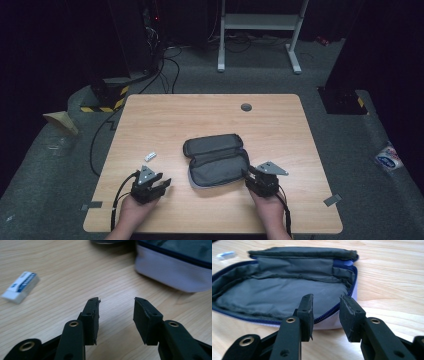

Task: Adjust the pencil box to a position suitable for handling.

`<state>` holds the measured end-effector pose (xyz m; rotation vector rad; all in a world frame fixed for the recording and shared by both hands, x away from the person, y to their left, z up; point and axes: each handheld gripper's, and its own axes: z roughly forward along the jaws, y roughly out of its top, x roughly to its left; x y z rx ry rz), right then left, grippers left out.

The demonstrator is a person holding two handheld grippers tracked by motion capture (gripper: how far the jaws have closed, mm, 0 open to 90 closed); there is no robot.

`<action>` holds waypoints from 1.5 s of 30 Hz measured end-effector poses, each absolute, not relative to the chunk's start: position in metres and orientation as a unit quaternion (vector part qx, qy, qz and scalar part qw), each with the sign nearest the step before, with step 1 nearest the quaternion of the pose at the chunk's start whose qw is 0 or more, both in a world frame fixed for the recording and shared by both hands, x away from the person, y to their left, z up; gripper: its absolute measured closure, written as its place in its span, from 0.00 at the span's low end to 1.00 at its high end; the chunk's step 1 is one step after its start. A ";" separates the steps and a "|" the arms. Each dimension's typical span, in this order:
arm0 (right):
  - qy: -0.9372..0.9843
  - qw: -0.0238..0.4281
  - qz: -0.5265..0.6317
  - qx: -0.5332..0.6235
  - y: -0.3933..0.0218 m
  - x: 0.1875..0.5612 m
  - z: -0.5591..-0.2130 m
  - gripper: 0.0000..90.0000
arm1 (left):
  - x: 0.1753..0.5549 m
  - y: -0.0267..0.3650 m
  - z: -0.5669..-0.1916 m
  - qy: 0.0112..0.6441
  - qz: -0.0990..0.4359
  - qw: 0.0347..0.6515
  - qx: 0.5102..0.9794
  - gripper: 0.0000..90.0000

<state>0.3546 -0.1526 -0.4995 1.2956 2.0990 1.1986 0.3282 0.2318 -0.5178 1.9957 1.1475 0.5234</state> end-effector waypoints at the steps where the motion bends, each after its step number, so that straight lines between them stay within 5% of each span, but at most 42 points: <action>1: 0.749 0.194 0.431 0.464 -0.150 0.352 -0.499 0.70 | 0.328 0.230 -0.518 0.448 0.204 0.382 0.782 0.63; 14: 0.736 0.226 0.442 0.461 -0.158 0.350 -0.486 0.65 | 0.331 0.209 -0.514 0.451 0.202 0.407 0.768 0.70; 22: 0.736 0.191 0.434 0.482 -0.152 0.375 -0.499 0.66 | 0.339 0.194 -0.516 0.452 0.192 0.409 0.769 0.71; 45: 0.763 0.177 0.432 0.447 -0.116 0.363 -0.505 0.59 | 0.361 0.219 -0.518 0.483 0.196 0.399 0.754 0.75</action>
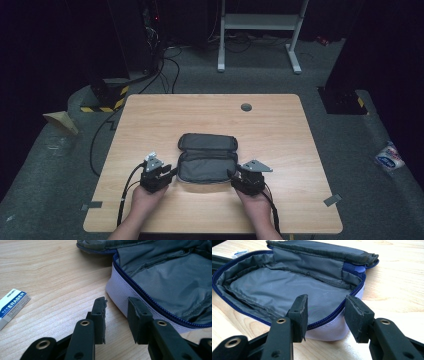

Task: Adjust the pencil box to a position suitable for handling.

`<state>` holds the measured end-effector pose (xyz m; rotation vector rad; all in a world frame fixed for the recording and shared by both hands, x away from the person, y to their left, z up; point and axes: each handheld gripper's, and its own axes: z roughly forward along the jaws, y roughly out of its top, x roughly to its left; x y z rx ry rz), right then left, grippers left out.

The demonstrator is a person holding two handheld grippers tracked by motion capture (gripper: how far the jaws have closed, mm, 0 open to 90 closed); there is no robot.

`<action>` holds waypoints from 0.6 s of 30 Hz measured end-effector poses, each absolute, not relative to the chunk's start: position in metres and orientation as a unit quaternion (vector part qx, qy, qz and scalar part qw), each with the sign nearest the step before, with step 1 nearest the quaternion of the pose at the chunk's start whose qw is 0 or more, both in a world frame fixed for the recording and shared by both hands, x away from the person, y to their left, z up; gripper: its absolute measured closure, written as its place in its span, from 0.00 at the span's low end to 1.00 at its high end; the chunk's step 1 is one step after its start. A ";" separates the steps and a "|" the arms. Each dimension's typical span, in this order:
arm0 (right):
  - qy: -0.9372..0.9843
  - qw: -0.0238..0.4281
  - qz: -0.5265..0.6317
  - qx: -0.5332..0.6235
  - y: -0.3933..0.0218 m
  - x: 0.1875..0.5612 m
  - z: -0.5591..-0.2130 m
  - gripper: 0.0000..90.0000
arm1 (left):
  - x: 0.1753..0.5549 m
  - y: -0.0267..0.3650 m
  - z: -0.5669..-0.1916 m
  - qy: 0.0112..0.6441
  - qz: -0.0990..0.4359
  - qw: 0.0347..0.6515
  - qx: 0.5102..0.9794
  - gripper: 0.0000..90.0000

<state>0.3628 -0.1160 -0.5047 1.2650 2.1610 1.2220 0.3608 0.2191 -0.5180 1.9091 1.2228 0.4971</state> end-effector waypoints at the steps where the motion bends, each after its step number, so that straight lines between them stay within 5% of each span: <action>1: 0.764 0.177 0.431 0.447 -0.116 0.362 -0.505 0.59 | 0.361 0.220 -0.518 0.483 0.196 0.400 0.754 0.75; 18: 0.730 0.204 0.455 0.467 -0.162 0.358 -0.492 0.59 | 0.353 0.254 -0.510 0.466 0.251 0.374 0.762 0.72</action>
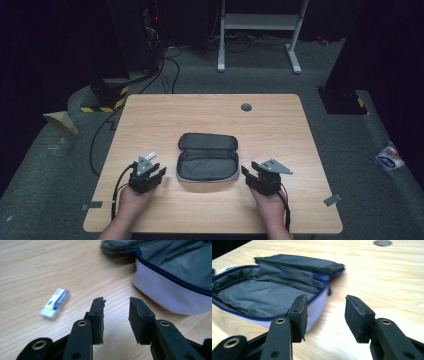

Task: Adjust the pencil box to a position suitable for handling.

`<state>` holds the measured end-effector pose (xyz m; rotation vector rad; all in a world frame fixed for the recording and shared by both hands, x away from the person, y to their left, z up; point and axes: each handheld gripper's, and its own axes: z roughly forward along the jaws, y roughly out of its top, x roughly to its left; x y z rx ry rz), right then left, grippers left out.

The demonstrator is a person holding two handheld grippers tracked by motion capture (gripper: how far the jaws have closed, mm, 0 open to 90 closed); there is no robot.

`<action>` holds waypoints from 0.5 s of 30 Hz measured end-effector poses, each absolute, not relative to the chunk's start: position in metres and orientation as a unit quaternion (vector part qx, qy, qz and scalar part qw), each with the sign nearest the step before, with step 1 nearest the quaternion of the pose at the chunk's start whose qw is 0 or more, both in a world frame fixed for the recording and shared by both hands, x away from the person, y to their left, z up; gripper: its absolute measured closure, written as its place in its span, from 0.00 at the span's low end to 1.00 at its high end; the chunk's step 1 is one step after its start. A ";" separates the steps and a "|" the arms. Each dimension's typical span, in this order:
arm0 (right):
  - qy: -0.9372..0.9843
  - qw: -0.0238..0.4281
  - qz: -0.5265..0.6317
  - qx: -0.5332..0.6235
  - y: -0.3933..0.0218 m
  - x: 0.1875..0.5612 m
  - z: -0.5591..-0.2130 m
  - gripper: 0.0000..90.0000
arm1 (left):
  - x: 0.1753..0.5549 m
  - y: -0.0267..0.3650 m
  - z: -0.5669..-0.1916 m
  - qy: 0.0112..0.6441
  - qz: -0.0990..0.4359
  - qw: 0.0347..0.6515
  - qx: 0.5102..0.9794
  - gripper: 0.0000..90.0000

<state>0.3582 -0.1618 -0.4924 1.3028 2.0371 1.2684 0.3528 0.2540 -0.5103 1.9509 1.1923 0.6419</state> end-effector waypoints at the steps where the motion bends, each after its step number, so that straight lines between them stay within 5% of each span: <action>1: 0.729 0.203 0.454 0.470 -0.165 0.358 -0.494 0.59 | 0.354 0.259 -0.510 0.471 0.252 0.373 0.758 0.72; 15: 0.773 0.225 0.354 0.476 -0.203 0.355 -0.520 0.49 | 0.362 0.284 -0.510 0.508 0.266 0.364 0.733 0.66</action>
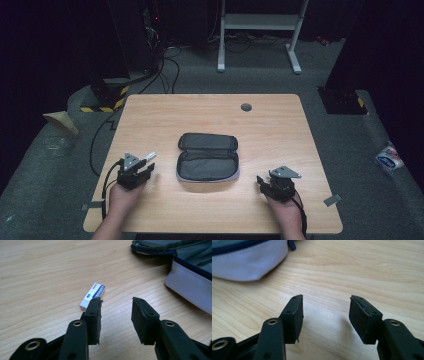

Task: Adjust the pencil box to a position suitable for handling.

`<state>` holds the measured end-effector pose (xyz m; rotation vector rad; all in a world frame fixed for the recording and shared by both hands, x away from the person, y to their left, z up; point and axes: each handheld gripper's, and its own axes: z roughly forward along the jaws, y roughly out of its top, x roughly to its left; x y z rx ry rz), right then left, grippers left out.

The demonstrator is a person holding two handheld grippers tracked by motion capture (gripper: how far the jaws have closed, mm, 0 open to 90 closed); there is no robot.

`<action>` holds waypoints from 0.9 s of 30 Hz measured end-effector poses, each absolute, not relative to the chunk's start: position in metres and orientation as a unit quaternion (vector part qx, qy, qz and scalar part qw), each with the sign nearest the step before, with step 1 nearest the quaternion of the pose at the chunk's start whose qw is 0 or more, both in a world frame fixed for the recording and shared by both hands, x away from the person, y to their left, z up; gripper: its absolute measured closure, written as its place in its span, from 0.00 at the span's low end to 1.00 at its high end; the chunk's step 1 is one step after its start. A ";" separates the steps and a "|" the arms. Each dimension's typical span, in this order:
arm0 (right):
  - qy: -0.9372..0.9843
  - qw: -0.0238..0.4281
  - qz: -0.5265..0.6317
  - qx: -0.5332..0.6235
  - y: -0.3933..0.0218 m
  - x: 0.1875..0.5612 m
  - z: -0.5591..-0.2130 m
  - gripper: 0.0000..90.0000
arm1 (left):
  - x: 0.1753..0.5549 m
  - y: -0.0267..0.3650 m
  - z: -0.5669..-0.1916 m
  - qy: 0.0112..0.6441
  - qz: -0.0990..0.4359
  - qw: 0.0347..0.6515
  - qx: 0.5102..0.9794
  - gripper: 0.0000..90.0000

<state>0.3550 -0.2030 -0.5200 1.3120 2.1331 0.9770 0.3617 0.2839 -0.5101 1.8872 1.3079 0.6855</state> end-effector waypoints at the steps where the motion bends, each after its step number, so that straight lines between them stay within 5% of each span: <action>1: 0.774 0.225 0.350 0.477 -0.204 0.354 -0.521 0.47 | 0.363 0.284 -0.511 0.509 0.267 0.364 0.733 0.65; 8: 0.779 0.214 0.333 0.485 -0.202 0.352 -0.523 0.38 | 0.381 0.287 -0.512 0.501 0.276 0.351 0.741 0.61; 27: 0.773 0.221 0.329 0.495 -0.201 0.351 -0.523 0.38 | 0.414 0.299 -0.528 0.535 0.242 0.349 0.731 0.63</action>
